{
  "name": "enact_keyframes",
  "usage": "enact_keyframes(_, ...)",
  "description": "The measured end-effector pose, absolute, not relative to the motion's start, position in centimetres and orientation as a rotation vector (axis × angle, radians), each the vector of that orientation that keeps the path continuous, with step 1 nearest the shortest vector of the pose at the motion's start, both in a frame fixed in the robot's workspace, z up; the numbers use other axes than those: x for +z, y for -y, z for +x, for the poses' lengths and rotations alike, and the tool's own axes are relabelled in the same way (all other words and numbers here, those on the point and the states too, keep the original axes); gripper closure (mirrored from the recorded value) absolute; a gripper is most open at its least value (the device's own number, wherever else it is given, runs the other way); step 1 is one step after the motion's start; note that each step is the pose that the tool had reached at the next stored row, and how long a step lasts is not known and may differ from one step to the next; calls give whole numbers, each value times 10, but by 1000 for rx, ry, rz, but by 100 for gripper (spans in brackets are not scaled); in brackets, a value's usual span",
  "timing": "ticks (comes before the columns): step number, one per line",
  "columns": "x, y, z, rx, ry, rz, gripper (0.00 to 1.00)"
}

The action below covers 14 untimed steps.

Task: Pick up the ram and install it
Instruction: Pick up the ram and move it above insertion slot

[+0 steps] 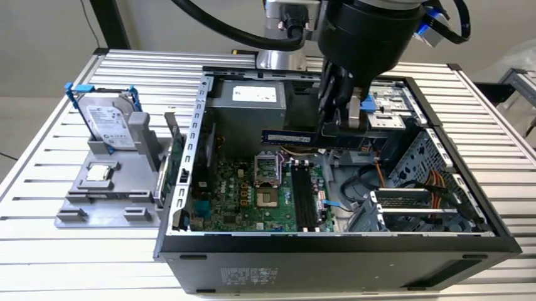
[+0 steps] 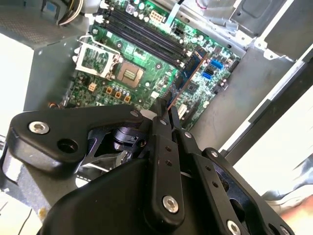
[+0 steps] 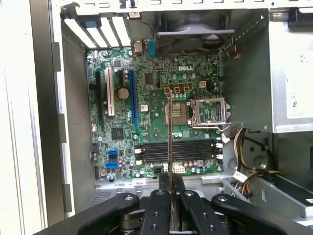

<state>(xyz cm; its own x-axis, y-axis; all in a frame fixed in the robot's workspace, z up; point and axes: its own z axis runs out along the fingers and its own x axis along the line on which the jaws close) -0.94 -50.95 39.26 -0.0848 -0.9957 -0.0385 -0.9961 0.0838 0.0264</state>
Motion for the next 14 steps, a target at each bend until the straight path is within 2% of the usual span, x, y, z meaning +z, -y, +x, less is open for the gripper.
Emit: enact_keyframes(14,393,509,11,71,-2309,-2113,100)
